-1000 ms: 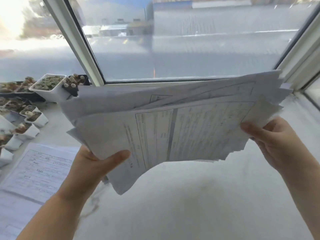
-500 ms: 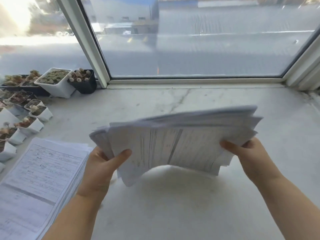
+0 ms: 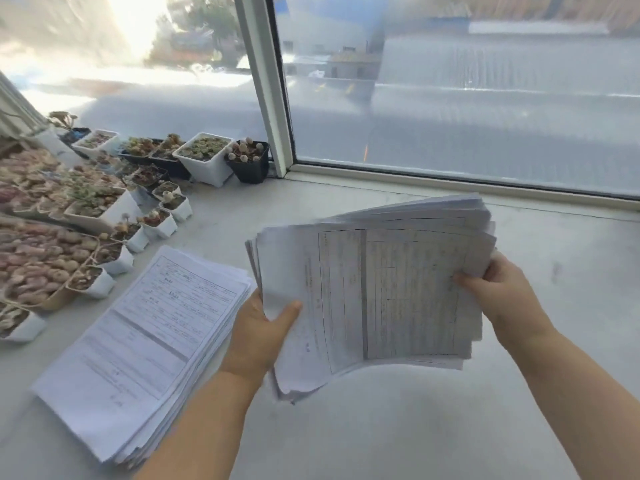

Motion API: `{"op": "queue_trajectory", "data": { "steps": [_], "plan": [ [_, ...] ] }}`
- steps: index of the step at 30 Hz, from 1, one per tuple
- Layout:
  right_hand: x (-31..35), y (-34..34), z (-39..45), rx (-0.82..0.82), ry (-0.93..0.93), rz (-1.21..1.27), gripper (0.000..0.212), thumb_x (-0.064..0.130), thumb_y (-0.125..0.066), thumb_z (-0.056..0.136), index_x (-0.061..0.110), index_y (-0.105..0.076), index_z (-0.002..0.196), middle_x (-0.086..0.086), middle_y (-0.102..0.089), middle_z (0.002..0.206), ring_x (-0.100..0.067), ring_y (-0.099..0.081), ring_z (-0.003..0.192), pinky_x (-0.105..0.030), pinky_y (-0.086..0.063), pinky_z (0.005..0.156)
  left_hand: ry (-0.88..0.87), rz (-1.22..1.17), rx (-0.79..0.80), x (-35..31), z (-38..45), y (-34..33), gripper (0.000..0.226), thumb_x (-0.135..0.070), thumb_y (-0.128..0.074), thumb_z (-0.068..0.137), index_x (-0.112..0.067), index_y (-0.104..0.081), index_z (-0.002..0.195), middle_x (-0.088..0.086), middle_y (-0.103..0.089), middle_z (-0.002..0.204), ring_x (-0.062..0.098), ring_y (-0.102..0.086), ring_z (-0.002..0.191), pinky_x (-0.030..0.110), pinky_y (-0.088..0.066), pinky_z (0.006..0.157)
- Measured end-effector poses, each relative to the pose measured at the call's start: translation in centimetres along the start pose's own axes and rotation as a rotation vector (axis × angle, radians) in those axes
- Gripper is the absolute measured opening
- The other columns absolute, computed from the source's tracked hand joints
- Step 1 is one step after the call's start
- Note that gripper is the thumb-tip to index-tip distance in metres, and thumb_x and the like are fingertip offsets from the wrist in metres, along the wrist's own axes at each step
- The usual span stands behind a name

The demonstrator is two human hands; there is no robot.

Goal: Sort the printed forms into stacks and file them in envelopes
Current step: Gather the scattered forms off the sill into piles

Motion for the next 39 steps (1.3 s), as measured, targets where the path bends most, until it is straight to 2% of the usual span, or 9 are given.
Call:
{"op": "queue_trajectory", "data": {
  "steps": [6,9,14,19,24,27,30,32,39],
  "plan": [
    [0.9,-12.0,1.0,0.640,-0.332,-0.231,0.025,0.012,-0.072,0.082,0.014,-0.070,0.107,-0.005,-0.076,0.098,-0.020,-0.073,0.089,-0.033,-0.059,0.074,0.200,-0.247,-0.384,2.9,-4.5,12.5,0.018,-0.007,-0.068,0.084,-0.016,-0.069,0.100,0.002,-0.075,0.094,0.021,-0.070,0.089,0.032,-0.054,0.075],
    [-1.5,-18.1,-1.5,0.751,-0.622,0.079,0.044,0.026,-0.068,0.076,0.011,-0.066,0.118,-0.011,-0.073,0.106,-0.023,-0.072,0.092,-0.032,-0.060,0.074,0.250,-0.347,-0.537,4.4,-6.4,17.7,0.016,-0.001,-0.065,0.085,-0.013,-0.069,0.094,0.000,-0.075,0.087,0.018,-0.071,0.081,0.023,-0.056,0.060],
    [-1.5,-29.9,-7.3,0.858,-0.713,0.489,0.040,0.032,-0.064,0.082,0.021,-0.066,0.120,-0.015,-0.066,0.123,-0.027,-0.067,0.106,-0.037,-0.058,0.080,0.292,-0.482,-0.674,6.3,-6.6,23.9,0.014,-0.006,-0.064,0.087,-0.008,-0.068,0.099,0.010,-0.073,0.099,0.027,-0.070,0.091,0.040,-0.053,0.084],
    [-2.6,-38.2,-11.2,0.456,-0.607,0.217,0.028,-0.003,-0.064,0.086,0.017,-0.059,0.106,-0.006,-0.072,0.100,-0.024,-0.070,0.084,-0.030,-0.057,0.058,0.311,-0.357,-0.643,8.4,-5.0,26.0,0.010,-0.009,-0.067,0.086,-0.011,-0.067,0.096,0.004,-0.075,0.091,0.021,-0.071,0.085,0.034,-0.053,0.075],
    [-4.0,-38.2,-11.0,0.383,-0.504,-0.185,0.021,0.009,-0.065,0.086,0.026,-0.058,0.097,0.001,-0.066,0.096,-0.021,-0.066,0.083,-0.040,-0.061,0.065,0.464,0.230,-0.493,9.6,-5.2,31.5,0.017,-0.030,-0.066,0.087,-0.014,-0.062,0.083,0.000,-0.069,0.067,0.019,-0.064,0.061,0.035,-0.054,0.059],
    [-4.0,-36.5,-10.7,0.293,-0.452,-0.372,0.021,0.018,-0.068,0.087,0.014,-0.058,0.105,-0.002,-0.066,0.090,-0.021,-0.066,0.079,-0.044,-0.057,0.073,0.263,0.602,-0.594,7.7,-3.4,35.9,0.013,-0.032,-0.062,0.084,-0.026,-0.059,0.094,-0.012,-0.063,0.084,0.017,-0.061,0.081,0.034,-0.046,0.070],
    [-4.0,-35.8,-11.8,0.274,-0.576,-0.231,0.028,0.011,-0.062,0.091,0.009,-0.061,0.119,-0.012,-0.071,0.100,-0.026,-0.069,0.091,-0.045,-0.053,0.091,0.169,0.675,-0.312,7.6,2.4,35.3,0.023,-0.023,-0.055,0.093,-0.017,-0.061,0.114,-0.007,-0.057,0.105,0.017,-0.056,0.101,0.030,-0.041,0.086],
    [-3.6,-35.9,-12.9,0.295,-0.681,-0.034,0.023,0.002,-0.057,0.091,0.015,-0.073,0.100,-0.010,-0.075,0.097,-0.019,-0.072,0.091,-0.039,-0.054,0.086,0.230,0.618,-0.145,8.2,5.6,33.7,0.019,-0.026,-0.048,0.097,-0.015,-0.063,0.098,0.001,-0.057,0.095,0.017,-0.053,0.093,0.030,-0.039,0.080],
    [-3.3,-37.6,-12.0,0.131,-0.909,0.194,0.006,0.012,-0.063,0.091,0.007,-0.066,0.093,-0.011,-0.073,0.089,-0.026,-0.067,0.085,-0.036,-0.052,0.082,0.426,0.708,0.023,9.0,11.2,32.1,0.036,-0.048,-0.063,0.085,-0.012,-0.064,0.091,0.004,-0.065,0.092,0.019,-0.060,0.082,0.034,-0.046,0.076]
  ]
}}
Point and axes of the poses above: each hand's wrist, its own z-axis towards the middle knuckle, its own y-axis out of the back of the hand, x = y × z, the point moved 3 cm from there along z, towards the middle knuckle
